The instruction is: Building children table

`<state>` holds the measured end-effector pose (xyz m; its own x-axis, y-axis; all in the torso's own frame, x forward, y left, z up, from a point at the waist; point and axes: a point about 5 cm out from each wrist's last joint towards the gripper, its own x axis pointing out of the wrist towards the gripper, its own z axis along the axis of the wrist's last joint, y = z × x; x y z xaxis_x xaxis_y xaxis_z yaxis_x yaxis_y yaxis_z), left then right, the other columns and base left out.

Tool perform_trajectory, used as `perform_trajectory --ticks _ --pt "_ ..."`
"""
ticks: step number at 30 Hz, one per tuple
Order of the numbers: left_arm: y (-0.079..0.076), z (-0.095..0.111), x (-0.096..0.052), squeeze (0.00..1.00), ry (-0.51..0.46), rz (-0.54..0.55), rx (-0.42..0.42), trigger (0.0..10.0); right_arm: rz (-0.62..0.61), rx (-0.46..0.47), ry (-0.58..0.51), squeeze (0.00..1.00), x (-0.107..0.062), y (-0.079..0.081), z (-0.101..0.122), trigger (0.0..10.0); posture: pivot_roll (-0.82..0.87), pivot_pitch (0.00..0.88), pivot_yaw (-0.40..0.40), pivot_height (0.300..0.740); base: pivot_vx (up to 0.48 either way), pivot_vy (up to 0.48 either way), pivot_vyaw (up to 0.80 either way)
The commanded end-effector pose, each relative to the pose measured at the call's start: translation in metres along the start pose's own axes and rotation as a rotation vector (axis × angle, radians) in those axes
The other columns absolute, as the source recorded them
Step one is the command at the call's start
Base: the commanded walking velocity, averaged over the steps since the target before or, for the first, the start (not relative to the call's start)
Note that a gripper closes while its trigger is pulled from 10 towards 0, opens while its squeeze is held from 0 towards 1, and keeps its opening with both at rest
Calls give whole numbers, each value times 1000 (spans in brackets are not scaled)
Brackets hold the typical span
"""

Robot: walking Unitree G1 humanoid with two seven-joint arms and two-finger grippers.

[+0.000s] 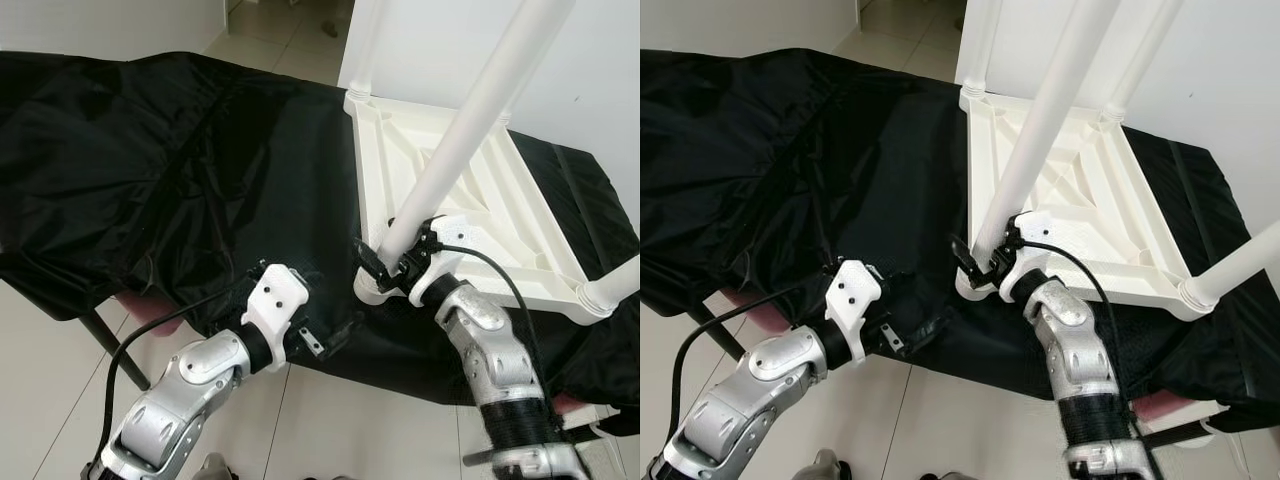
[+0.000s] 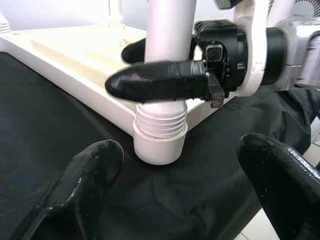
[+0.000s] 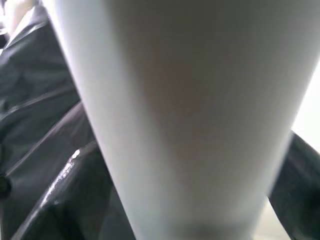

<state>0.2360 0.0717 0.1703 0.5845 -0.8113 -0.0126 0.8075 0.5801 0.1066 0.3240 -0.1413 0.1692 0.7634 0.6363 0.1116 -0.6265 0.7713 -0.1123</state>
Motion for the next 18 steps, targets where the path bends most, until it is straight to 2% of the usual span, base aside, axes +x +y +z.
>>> perform_trajectory --ticks 1,6,7,11,12,18 --pt "-1 0 0 0 5 -22 2 10000 34 6 32 0 -1 -3 -8 10000 156 79 -147 740 0 0 0" --pt "1 1 0 0 1 -15 7 10000 133 -7 93 0 7 -3 -20 10000 166 77 -147 740 0 0 0" --pt "1 1 -1 0 1 -13 8 10000 150 -7 106 0 8 -3 -23 3490 167 77 -146 740 0 0 0" --pt "1 2 -1 0 1 -11 8 10000 158 -7 113 0 8 -3 -25 3490 170 78 -147 740 0 0 0" --pt "1 2 -1 0 -1 -7 9 10000 181 1 114 0 10 -4 -27 0 176 85 -147 740 0 0 0" --pt "3 3 -1 0 -2 2 9 10000 185 20 79 0 12 -9 -24 0 176 89 -145 740 0 0 0"
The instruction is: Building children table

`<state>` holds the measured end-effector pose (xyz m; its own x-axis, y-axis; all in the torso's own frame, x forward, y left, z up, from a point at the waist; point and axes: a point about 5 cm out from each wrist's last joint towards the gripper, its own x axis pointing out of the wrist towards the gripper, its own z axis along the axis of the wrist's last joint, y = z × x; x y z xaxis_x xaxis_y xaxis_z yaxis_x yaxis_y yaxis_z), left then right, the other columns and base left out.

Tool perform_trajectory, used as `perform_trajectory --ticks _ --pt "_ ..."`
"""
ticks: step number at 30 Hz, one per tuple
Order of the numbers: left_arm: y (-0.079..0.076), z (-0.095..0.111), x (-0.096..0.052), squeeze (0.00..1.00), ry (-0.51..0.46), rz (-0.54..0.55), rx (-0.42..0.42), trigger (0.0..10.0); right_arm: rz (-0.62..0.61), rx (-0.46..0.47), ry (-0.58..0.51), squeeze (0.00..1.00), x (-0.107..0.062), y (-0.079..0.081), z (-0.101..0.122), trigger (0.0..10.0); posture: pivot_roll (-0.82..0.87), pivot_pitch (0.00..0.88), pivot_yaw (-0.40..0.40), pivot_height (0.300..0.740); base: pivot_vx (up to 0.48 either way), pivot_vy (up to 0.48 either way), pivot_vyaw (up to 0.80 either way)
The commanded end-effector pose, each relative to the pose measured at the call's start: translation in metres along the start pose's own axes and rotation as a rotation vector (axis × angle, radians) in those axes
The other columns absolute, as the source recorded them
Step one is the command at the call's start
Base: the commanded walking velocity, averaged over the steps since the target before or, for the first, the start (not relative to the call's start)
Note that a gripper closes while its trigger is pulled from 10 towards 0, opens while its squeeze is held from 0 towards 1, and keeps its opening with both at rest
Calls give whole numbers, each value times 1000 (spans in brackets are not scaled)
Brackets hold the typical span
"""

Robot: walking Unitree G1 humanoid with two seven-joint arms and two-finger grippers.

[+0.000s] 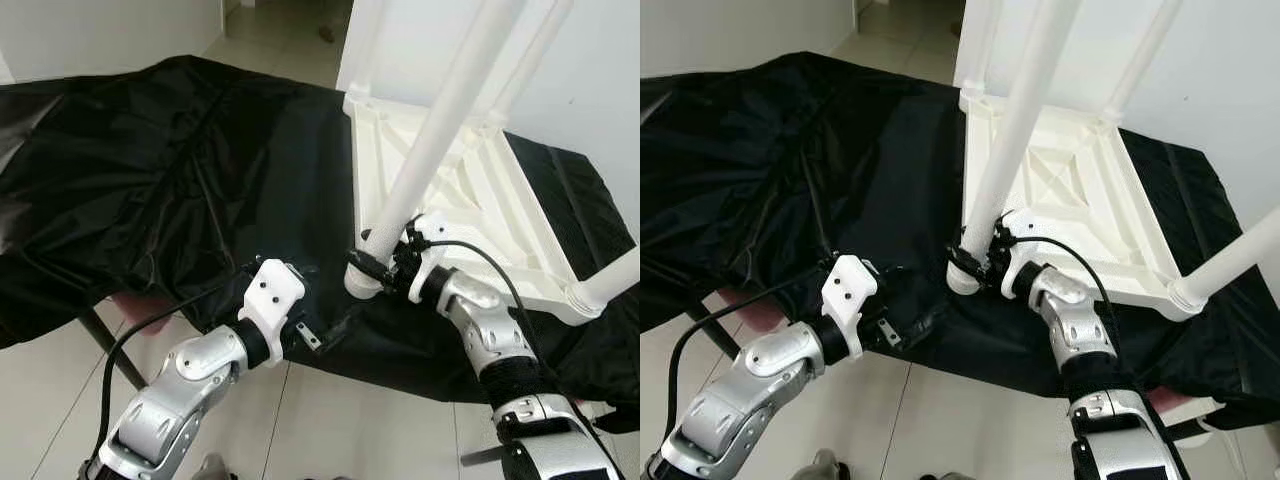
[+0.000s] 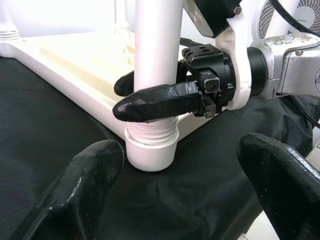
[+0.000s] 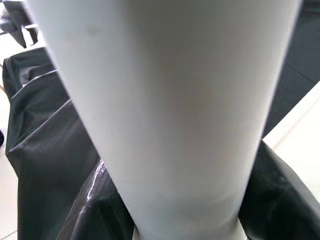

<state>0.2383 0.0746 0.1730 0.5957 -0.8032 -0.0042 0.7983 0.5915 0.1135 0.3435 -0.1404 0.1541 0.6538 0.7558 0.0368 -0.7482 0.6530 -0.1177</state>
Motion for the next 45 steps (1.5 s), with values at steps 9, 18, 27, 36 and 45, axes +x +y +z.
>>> perform_trajectory --ticks 9,18,27,36,45 --pt "-2 1 1 0 3 -24 3 10000 -36 14 -16 0 -4 3 -7 10000 165 97 -134 740 0 0 0" --pt "-5 1 1 0 4 -38 -3 10000 -179 22 -68 0 1 21 -4 10000 145 109 -129 740 0 0 0" --pt "-6 0 2 0 3 -43 -6 10000 -567 142 -30 0 8 36 -10 10000 143 111 -134 740 0 0 0" --pt "-5 1 4 0 -5 -35 -4 10000 -825 121 -37 0 6 45 -7 10000 143 101 -143 740 0 0 0" --pt "-4 1 5 0 -6 -37 0 10000 -780 167 -93 1000 0 42 0 10000 142 92 -144 740 0 0 0"
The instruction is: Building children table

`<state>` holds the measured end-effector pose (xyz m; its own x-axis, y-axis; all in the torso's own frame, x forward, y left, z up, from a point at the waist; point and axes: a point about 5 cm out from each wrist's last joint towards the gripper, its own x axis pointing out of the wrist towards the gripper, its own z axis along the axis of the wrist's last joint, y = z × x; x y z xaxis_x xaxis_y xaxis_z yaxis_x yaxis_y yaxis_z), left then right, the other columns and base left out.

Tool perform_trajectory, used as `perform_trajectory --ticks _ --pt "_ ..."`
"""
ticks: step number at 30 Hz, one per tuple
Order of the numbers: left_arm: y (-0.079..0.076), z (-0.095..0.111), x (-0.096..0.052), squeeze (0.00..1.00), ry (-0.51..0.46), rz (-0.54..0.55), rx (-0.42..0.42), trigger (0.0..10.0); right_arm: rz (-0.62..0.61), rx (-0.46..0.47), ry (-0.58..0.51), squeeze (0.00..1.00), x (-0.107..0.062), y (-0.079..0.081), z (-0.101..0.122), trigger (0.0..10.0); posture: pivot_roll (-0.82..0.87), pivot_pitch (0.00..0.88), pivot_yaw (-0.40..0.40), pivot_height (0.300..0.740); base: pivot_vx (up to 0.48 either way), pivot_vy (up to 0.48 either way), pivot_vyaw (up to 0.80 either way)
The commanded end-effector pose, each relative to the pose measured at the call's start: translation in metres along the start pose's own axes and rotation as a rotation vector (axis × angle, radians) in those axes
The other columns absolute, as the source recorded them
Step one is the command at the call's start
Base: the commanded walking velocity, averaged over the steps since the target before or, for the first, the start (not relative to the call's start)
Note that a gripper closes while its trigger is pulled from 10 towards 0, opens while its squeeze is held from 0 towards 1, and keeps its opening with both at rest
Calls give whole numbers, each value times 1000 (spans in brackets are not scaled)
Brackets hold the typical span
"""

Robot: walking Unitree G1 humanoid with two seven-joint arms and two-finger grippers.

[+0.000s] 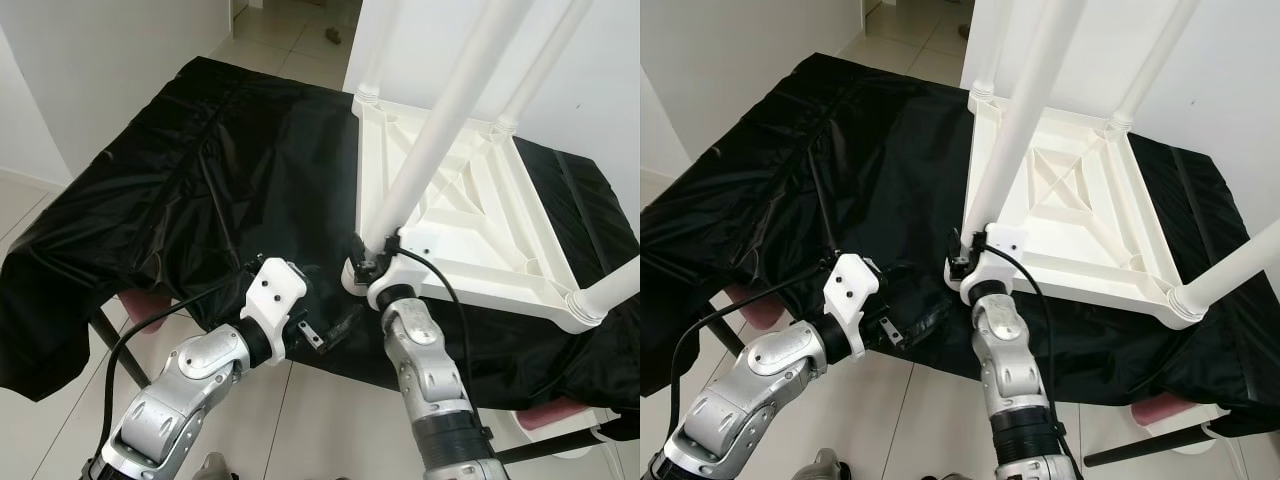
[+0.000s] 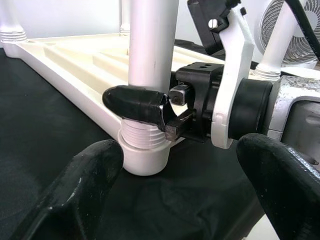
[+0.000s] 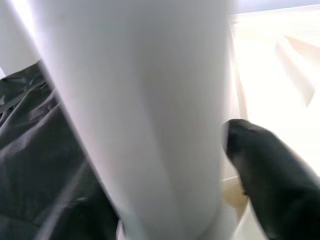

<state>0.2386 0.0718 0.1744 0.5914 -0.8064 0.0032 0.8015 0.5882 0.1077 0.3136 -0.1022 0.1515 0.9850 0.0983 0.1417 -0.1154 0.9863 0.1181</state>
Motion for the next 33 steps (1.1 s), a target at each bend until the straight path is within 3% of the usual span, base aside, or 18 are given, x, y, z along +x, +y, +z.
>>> perform_trajectory --ticks 1,4,5,8,10,11,13,22,23,24,25,26,33 --pt "-3 -1 2 0 2 -33 6 10000 -25 5 8 1000 -3 -11 -1 10000 142 92 -144 740 0 0 0" --pt "-2 -1 2 0 2 -33 8 10000 45 17 1 1000 -2 -15 3 10000 141 89 -145 740 0 0 0" --pt "-2 -1 2 0 2 -32 9 10000 130 9 -3 0 -1 -18 6 10000 141 89 -145 740 0 0 0" --pt "-1 -1 2 0 4 -30 15 10000 351 -44 -16 0 4 -31 14 10000 144 80 -142 740 0 0 0" --pt "-1 -1 2 0 4 -30 15 10000 351 -44 -16 0 4 -31 14 10000 144 80 -142 740 0 0 0" --pt "0 -1 2 0 4 -29 17 10000 469 -94 -11 0 6 -35 15 10000 146 75 -139 740 0 0 0" --pt "1 -2 2 0 6 -30 20 10000 554 -112 10 0 8 -39 15 10000 149 71 -137 740 0 0 0" --pt "5 -8 -3 0 31 -35 27 10000 685 -157 49 0 23 -37 12 10000 161 66 -131 740 0 0 0" --pt "5 -9 -4 0 35 -36 25 10000 698 -159 52 0 26 -36 11 6078 164 65 -125 740 0 0 0" --pt "6 -9 -5 0 38 -39 23 10000 727 -155 64 0 30 -35 9 3686 165 64 -121 740 0 0 0" --pt "6 -9 -5 0 38 -39 23 10000 727 -155 64 0 30 -35 9 3686 165 64 -121 740 0 0 0" --pt "7 -9 -6 0 39 -39 22 10000 747 -151 77 0 32 -35 6 0 168 64 -116 740 0 0 0" --pt "9 -8 -6 0 38 -41 23 10000 792 -160 107 0 32 -35 -3 0 171 64 -112 740 0 0 0"
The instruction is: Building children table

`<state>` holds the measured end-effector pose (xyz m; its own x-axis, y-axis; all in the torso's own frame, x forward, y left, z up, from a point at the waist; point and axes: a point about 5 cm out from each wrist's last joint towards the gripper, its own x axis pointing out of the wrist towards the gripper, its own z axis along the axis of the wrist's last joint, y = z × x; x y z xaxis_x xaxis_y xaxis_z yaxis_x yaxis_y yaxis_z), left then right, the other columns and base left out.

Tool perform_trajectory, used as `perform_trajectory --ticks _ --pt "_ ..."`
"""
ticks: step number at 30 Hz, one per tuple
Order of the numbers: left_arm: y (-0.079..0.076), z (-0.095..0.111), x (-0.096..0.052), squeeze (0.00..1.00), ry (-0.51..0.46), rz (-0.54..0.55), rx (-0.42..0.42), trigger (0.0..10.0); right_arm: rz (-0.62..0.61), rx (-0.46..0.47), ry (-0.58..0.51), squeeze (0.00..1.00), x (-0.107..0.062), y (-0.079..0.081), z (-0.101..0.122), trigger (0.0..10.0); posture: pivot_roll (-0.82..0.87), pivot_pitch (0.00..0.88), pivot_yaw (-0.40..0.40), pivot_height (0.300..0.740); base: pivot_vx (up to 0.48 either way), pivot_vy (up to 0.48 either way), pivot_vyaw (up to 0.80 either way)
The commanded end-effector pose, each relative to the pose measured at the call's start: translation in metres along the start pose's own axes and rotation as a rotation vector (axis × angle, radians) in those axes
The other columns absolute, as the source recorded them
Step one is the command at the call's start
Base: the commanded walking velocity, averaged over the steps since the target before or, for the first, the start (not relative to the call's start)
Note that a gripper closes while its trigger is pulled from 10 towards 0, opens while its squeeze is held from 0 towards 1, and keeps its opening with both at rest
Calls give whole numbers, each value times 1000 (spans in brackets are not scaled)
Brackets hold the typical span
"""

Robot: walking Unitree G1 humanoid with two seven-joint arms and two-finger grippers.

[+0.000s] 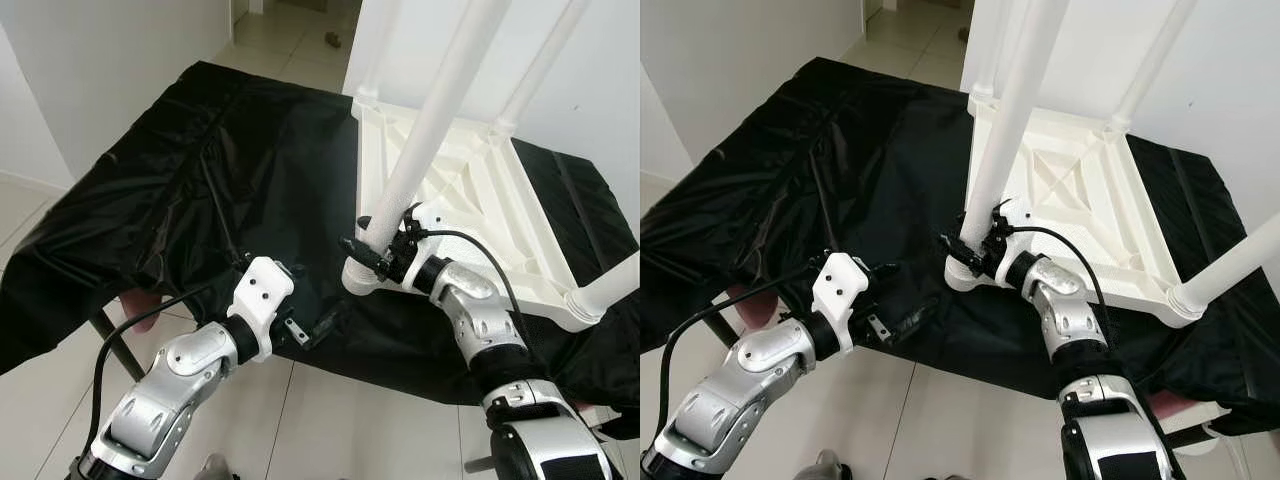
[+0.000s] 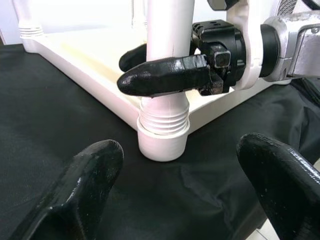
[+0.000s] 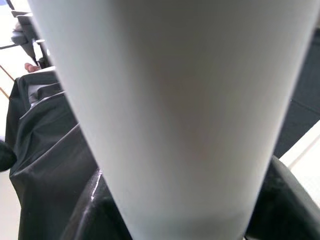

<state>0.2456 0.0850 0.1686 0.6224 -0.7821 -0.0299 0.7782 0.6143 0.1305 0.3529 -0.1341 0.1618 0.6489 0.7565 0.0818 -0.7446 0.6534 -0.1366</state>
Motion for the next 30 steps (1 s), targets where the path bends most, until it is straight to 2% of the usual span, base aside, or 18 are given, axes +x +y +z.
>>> perform_trajectory --ticks 1,11,13,14,18,19,22,24,25,27,30 --pt "-4 0 1 0 -1 -77 3 10000 31 28 49 0 -5 5 -15 0 169 67 -107 740 0 0 0" --pt "-5 0 0 0 0 -83 -1 10000 -117 81 -8 0 -16 3 -20 0 160 78 -105 740 0 0 0" --pt "-5 1 0 0 -3 -79 -5 10000 -206 80 -22 0 -17 7 -20 0 155 85 -107 740 0 0 0" --pt "-6 1 0 0 -7 -74 -14 10000 -277 108 -44 0 -16 12 -19 0 150 89 -108 740 0 0 0" --pt "-7 0 1 0 -7 -71 -17 10000 -319 123 -61 0 -15 19 -18 0 146 93 -110 740 0 0 0" --pt "-7 -1 1 0 -7 -66 -17 10000 -388 135 -69 0 -14 28 -19 0 142 94 -111 740 0 0 0" --pt "-7 -1 2 0 -7 -63 -18 10000 -422 142 -69 0 -13 31 -19 0 142 94 -111 740 0 0 0" --pt "-7 -1 2 0 -10 -60 -21 10000 -544 181 -58 0 -13 36 -21 0 141 95 -116 740 0 0 0" --pt "-7 -1 3 0 -10 -57 -21 10000 -647 201 -53 0 -13 39 -21 0 139 95 -120 740 0 0 0" --pt "-7 -1 3 0 -10 -57 -21 10000 -647 201 -53 0 -13 39 -21 0 139 95 -120 740 0 0 0" --pt "-6 -1 3 0 -12 -54 -21 10000 -735 209 -49 0 -11 44 -19 0 139 94 -121 740 0 0 0"
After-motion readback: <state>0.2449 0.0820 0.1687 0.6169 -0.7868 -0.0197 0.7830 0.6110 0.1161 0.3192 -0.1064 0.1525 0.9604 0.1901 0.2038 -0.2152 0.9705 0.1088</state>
